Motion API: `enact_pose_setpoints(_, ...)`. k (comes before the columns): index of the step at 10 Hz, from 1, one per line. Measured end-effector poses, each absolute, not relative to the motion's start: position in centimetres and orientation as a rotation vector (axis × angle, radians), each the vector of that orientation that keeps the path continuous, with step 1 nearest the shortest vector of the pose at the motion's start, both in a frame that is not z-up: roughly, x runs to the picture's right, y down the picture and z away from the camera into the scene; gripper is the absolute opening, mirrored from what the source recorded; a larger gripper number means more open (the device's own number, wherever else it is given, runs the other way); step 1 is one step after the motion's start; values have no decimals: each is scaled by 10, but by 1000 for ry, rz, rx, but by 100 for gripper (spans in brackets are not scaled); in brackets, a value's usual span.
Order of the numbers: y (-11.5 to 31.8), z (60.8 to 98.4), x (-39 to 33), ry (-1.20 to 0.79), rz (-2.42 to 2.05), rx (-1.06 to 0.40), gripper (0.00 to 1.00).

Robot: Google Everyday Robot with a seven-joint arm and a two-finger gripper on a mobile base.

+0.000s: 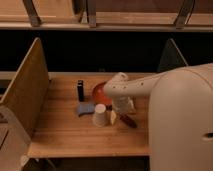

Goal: Place the ceramic cup over the eraser

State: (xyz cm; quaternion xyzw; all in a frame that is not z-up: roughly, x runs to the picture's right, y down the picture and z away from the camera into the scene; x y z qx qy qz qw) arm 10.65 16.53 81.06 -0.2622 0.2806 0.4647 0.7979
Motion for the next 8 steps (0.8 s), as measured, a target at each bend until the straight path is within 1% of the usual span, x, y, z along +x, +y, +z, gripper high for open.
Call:
enact_pose_setpoints(5, 165, 811, 106, 603, 997, -563, 80)
enact_pose_setpoints(8, 179, 802, 113, 675, 989, -600, 80)
